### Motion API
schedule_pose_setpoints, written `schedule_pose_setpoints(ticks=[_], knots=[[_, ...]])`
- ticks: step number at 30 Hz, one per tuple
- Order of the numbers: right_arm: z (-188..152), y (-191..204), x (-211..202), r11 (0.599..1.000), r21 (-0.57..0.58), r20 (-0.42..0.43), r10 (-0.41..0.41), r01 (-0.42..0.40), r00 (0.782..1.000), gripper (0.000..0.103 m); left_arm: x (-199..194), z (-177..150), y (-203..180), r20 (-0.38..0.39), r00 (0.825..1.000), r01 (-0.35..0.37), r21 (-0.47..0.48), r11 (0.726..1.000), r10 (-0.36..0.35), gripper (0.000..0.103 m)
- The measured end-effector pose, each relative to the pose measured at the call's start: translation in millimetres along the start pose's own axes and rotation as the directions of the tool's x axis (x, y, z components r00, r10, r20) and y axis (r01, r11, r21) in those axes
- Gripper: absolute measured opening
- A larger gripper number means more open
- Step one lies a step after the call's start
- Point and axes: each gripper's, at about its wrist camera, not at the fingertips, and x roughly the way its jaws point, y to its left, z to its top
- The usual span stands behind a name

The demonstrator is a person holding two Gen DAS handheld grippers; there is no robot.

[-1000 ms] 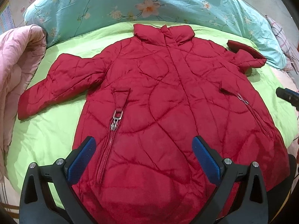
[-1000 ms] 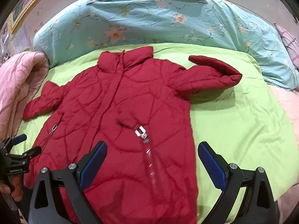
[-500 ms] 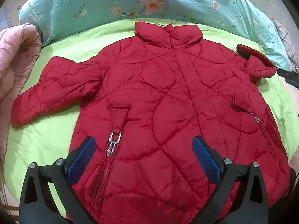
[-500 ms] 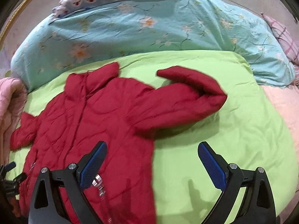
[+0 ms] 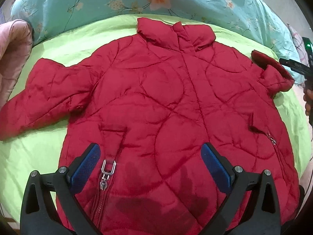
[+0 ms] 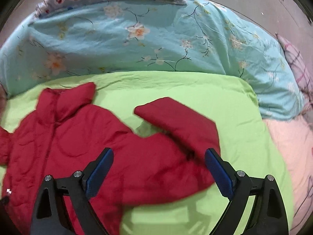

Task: Fold large clothes
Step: 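Move the right gripper to the jacket sleeve cuff and grasp it, then carry the held sleeve across the jacket body with the right gripper and release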

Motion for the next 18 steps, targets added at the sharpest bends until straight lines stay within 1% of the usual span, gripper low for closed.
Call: schedule_pose_setpoints(ticks=[3,8,10,11,12,13,14,15,16,18], knots=[[9.7,-2.6,26.4,0.998,-0.028,-0.026,-0.055,0.054,0.998,0.086,4.4,2.8,0.6,-0.003,1.0,-0.007,0.001,1.0,0.007,0.103],[15.8,-10.3,65.8,0.992,-0.067,-0.09,-0.113,0.107,0.989,0.085,11.9,3.0,2.7,-0.017,1.0,-0.013,0.0,1.0,0.013,0.103],[15.2,-12.0,77.8,0.991,-0.073,-0.106,-0.122,0.115,0.987,0.075,13.7,2.8,3.9,-0.021,1.0,-0.014,-0.004,1.0,0.014,0.103],[15.1,-13.0,80.7,0.99,-0.071,-0.109,-0.127,0.12,0.986,0.062,14.4,2.7,4.5,-0.022,1.0,-0.016,-0.007,1.0,0.016,0.103],[15.0,-15.2,82.8,0.991,-0.061,-0.112,-0.129,0.123,0.985,0.043,14.9,3.3,4.9,-0.021,1.0,-0.017,-0.008,1.0,0.017,0.103],[14.9,-17.2,83.1,0.992,-0.046,-0.117,-0.121,0.116,0.986,0.035,15.4,3.6,5.5,-0.021,1.0,-0.016,-0.008,1.0,0.016,0.103],[15.0,-18.3,82.9,0.994,-0.032,-0.119,-0.108,0.105,0.987,0.025,15.8,3.8,5.8,-0.02,1.0,-0.017,-0.008,1.0,0.017,0.103],[15.2,-17.6,80.6,0.994,-0.029,-0.113,-0.11,0.107,0.988,0.02,16.0,3.9,6.2,-0.021,1.0,-0.018,-0.009,1.0,0.018,0.103],[15.1,-15.5,76.3,0.994,-0.03,-0.1,-0.11,0.107,0.989,0.017,16.1,3.8,6.4,-0.02,1.0,-0.018,-0.01,1.0,0.018,0.103],[15.1,-11.4,67.8,0.996,-0.021,-0.082,-0.091,0.089,0.992,0.015,16.1,3.8,6.5,-0.02,1.0,-0.015,-0.015,1.0,0.014,0.103]])
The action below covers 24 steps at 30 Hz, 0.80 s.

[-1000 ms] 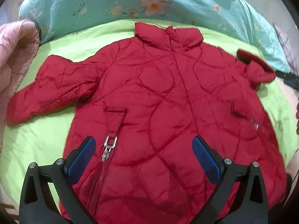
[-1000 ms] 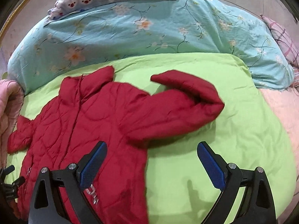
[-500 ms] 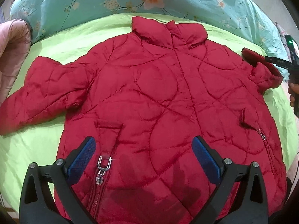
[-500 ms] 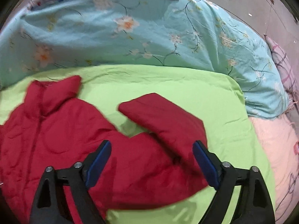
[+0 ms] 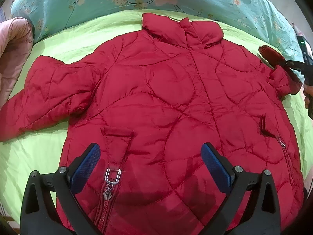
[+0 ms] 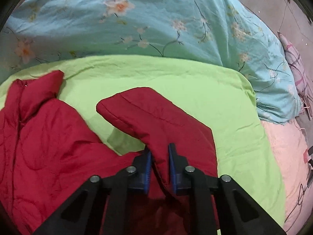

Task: Fold large clothes
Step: 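Carry the held sleeve across the jacket body with the right gripper and release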

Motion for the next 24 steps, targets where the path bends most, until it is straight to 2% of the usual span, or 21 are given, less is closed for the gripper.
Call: schedule_pose_setpoints(ticks=[5,7,10,15,19,22,24], knots=[[-5.2,19.6,-31.0,0.986,0.027,0.059,0.161,-0.162,0.985,0.014,1.2,-1.9,0.5,0.001,1.0,0.017,-0.009,1.0,-0.017,0.103],[-10.4,37.1,-44.1,0.967,0.032,0.074,0.248,-0.251,0.966,0.014,-0.2,-1.8,-0.2,0.005,1.0,0.023,-0.007,1.0,-0.023,0.103],[-18.5,66.5,-60.7,0.946,0.009,0.09,0.323,-0.325,0.942,0.014,-4.9,-2.6,1.8,0.021,0.999,0.031,-0.005,1.0,-0.031,0.103],[-31.4,124.2,-77.7,0.878,-0.022,0.059,0.479,-0.479,0.876,0.013,-14.0,-4.1,13.8,0.045,0.997,0.064,-0.034,0.997,-0.062,0.103],[-45.8,169.2,-92.0,0.805,-0.027,0.039,0.594,-0.593,0.804,0.013,-15.8,-4.9,31.0,0.042,0.994,0.106,-0.081,0.991,-0.103,0.103],[-57.4,202.0,-102.4,0.759,-0.055,0.029,0.651,-0.649,0.759,0.013,-18.3,-6.6,46.4,0.053,0.991,0.128,-0.13,0.983,-0.122,0.103],[-65.6,222.5,-103.8,0.74,-0.072,0.008,0.671,-0.669,0.741,0.013,-20.0,-6.6,56.2,0.062,0.989,0.141,-0.154,0.978,-0.133,0.103]])
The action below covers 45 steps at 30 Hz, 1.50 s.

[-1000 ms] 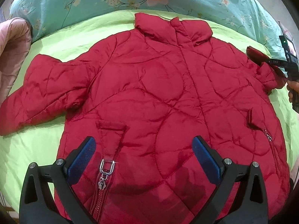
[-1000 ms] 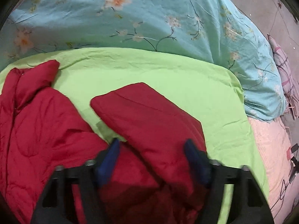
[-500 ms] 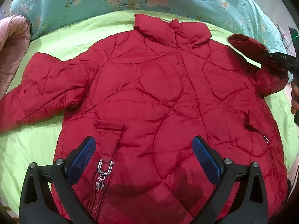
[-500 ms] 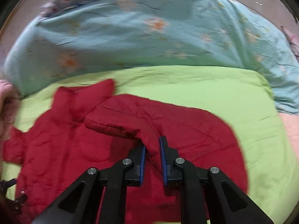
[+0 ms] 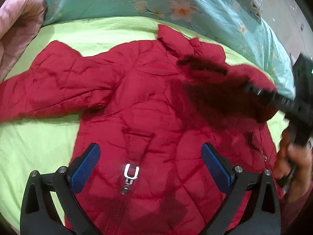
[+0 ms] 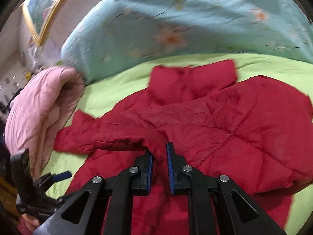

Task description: Fold large clothes

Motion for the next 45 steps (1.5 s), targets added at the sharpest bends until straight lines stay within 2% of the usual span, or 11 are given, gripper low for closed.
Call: schedule_pose_setpoints(ticks=[4,11,16,19,21,24,26,30,32,34,45], knots=[[-14.5,20.1,27.7,0.999,0.002,-0.054,0.039,-0.039,0.998,0.013,-1.0,3.0,17.3,-0.001,1.0,0.019,-0.04,0.999,-0.019,0.103],[-34.0,49.0,59.2,0.997,-0.059,-0.091,0.036,-0.041,0.995,0.013,17.5,23.2,32.2,-0.035,0.991,0.127,-0.113,0.985,-0.131,0.103],[-42.0,60.1,66.2,0.989,-0.145,-0.111,-0.01,-0.007,0.994,0.024,35.9,40.6,29.7,-0.053,0.988,0.137,-0.114,0.984,-0.144,0.103],[-46.5,56.9,67.1,0.989,-0.15,-0.12,-0.018,0.0,0.993,0.03,49.8,49.4,25.7,-0.075,0.982,0.162,-0.11,0.981,-0.171,0.103],[-48.7,54.4,68.1,0.99,-0.144,-0.132,-0.015,-0.004,0.991,0.041,61.7,55.3,21.7,-0.094,0.981,0.158,-0.101,0.982,-0.168,0.103],[-52.3,52.8,66.2,0.989,-0.147,-0.136,-0.011,-0.01,0.991,0.044,77.1,63.7,18.8,-0.103,0.983,0.145,-0.1,0.984,-0.155,0.103],[-55.1,53.3,63.0,0.987,-0.16,-0.138,-0.02,-0.002,0.99,0.045,82.2,67.7,15.9,-0.094,0.979,0.17,-0.102,0.98,-0.179,0.095],[-61.7,46.9,48.3,0.99,-0.138,-0.134,-0.004,-0.015,0.991,0.048,90.1,70.0,2.3,-0.104,0.976,0.189,-0.044,0.981,-0.192,0.051],[-64.2,41.3,38.9,0.993,-0.119,-0.124,-0.007,-0.008,0.992,0.048,90.0,68.2,-6.8,-0.09,0.984,0.159,0.017,0.987,-0.157,0.04],[-66.1,29.6,25.7,0.996,-0.085,-0.105,-0.014,0.005,0.994,0.049,84.9,66.8,-11.3,-0.066,0.99,0.128,0.07,0.989,-0.123,0.021],[-38.5,-46.7,-35.9,0.986,0.084,0.053,-0.147,0.143,0.988,0.051,74.2,70.3,37.0,-0.026,0.999,0.04,0.048,0.998,-0.039,0.013]])
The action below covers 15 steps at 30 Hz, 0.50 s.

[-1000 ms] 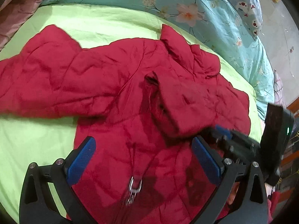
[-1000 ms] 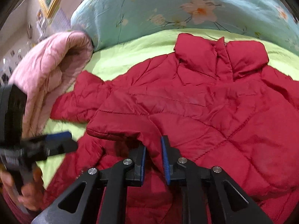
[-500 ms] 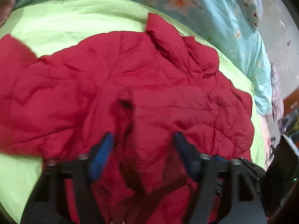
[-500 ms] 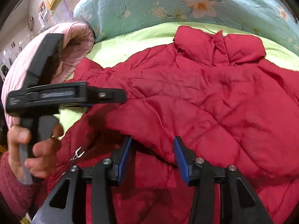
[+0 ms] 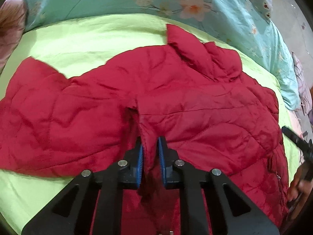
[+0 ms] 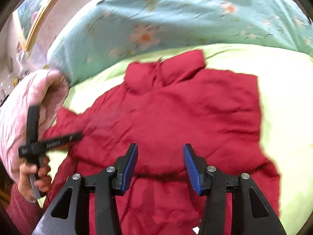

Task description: Fold large clothes

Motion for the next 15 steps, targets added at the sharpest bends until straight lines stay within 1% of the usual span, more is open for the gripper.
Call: schedule_pose_setpoints(ticks=[3,6,8,9,10,11,13,15], knots=[[16.0,-15.1,4.0,0.999,0.004,0.014,-0.046,0.046,0.999,0.051,-3.0,1.4,0.2,0.016,0.999,-0.031,0.004,1.0,0.031,0.011],[32.1,-25.5,19.8,0.996,-0.014,0.004,-0.084,0.084,0.996,0.051,-0.8,5.6,-7.3,0.029,0.997,-0.075,0.044,0.996,0.074,0.011],[42.2,-34.3,34.4,0.99,-0.035,-0.015,-0.134,0.134,0.991,0.05,4.2,5.9,-12.8,0.03,0.994,-0.108,0.076,0.991,0.106,0.011],[44.9,-38.5,41.8,0.986,-0.044,-0.027,-0.164,0.162,0.986,0.049,7.1,6.0,-13.7,0.027,0.993,-0.113,0.082,0.99,0.111,0.011],[45.8,-42.5,49.6,0.981,-0.051,-0.041,-0.187,0.185,0.981,0.049,10.8,5.3,-13.9,0.022,0.994,-0.112,0.087,0.99,0.11,0.011],[45.0,-50.8,61.7,0.974,-0.058,-0.071,-0.222,0.218,0.972,0.049,14.8,4.4,-13.1,0.016,0.995,-0.104,0.085,0.991,0.103,0.011],[40.0,-63.2,85.0,0.969,-0.064,-0.121,-0.244,0.238,0.962,0.049,20.5,4.1,-12.1,0.011,0.995,-0.101,0.081,0.992,0.101,0.012],[34.1,-68.9,93.9,0.97,-0.075,-0.089,-0.239,0.232,0.967,0.05,24.8,4.0,-13.4,0.012,0.994,-0.108,0.086,0.99,0.108,0.012]])
